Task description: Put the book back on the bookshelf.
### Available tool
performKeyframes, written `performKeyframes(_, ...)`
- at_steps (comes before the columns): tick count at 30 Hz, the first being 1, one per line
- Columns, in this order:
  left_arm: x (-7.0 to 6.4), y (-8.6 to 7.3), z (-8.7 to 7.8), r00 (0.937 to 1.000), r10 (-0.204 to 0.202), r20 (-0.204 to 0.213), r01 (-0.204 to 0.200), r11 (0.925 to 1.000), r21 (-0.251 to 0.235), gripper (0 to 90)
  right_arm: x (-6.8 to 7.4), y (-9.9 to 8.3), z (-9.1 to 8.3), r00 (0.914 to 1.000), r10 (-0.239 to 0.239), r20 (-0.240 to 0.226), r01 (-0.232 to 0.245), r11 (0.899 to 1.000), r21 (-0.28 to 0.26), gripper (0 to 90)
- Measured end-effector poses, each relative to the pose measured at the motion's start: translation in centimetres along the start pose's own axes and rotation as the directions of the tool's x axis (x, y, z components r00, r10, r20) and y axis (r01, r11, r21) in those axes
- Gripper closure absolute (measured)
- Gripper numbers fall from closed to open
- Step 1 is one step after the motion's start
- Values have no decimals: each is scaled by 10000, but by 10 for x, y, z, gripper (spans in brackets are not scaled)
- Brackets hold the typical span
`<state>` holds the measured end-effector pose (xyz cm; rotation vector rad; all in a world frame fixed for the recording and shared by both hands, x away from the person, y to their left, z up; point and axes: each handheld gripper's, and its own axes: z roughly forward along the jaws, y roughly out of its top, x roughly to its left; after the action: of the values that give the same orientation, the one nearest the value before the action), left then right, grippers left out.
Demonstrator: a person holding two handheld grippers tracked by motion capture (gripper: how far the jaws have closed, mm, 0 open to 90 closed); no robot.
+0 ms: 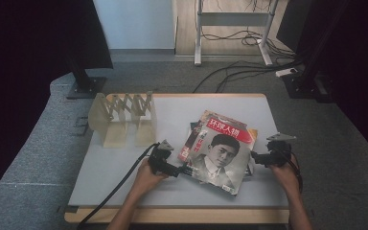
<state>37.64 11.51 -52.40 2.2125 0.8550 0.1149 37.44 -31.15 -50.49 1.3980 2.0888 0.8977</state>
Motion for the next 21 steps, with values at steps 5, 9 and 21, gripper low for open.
performKeyframes(5,-4,-2,3,9996,195,-205,-195,9998,35,0,2,2,2,9997,49,-226,-50,10000,-55,0)
performKeyframes(9,-14,-2,7,9908,1059,-847,-1028,9939,396,0,6,4,5,9985,111,-539,-114,9999,-56,0)
performKeyframes(21,-13,-2,6,9928,982,-680,-958,9947,369,0,12,10,16,9936,247,-1099,-238,9997,95,0)
